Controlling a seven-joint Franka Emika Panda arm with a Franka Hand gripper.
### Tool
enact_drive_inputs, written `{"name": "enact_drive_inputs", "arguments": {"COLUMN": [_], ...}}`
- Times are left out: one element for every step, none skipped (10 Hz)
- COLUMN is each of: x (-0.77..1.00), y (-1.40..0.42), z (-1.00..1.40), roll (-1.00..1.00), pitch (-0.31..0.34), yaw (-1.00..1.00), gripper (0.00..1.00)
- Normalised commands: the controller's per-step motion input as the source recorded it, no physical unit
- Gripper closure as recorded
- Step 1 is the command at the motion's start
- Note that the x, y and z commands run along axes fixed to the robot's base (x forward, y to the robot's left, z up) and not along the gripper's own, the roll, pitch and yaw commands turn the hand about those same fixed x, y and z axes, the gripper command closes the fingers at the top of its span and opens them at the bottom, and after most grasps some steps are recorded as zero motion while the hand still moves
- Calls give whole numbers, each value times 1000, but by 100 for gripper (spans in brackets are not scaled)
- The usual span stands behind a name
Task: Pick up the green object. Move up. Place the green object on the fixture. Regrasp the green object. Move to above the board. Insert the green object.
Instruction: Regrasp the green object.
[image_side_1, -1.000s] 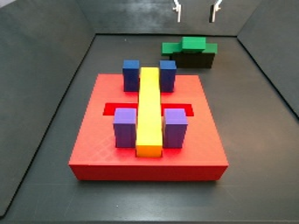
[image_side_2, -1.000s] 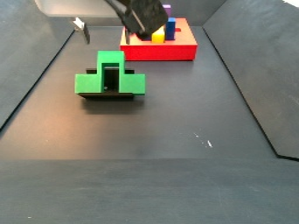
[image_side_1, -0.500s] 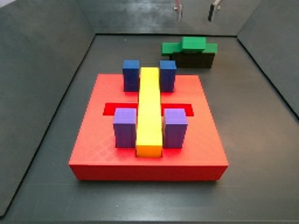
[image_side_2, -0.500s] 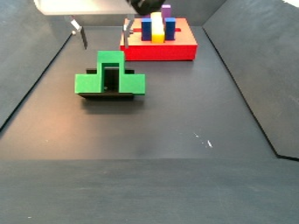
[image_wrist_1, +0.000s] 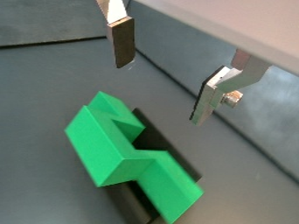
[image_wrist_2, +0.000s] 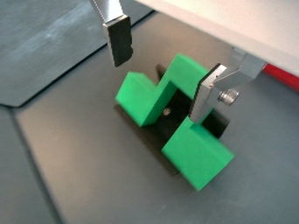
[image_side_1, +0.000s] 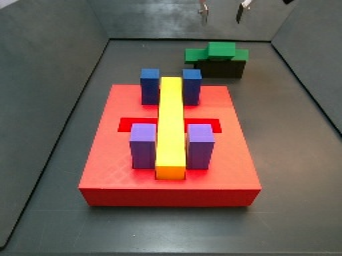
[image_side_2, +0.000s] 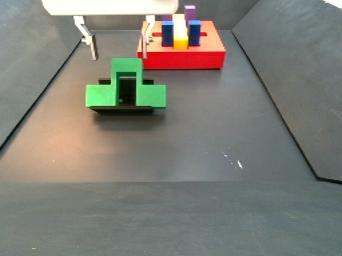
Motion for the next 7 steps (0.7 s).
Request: {"name": "enact_drive_inputs", "arguments": {"x": [3, 294, 377, 340, 286, 186, 71], "y": [0, -254, -314, -391, -446, -437, -394], "z": [-77, 0, 0, 0, -51, -166, -269], "roll": [1000, 1000, 1000, 1000, 1000, 986, 823], "pitch": [0, 77, 154, 194, 183, 120, 54], "yaw": [186, 46, 0, 0, 0, 0, 0], "gripper": [0, 0, 0, 0, 0, 0, 0]}}
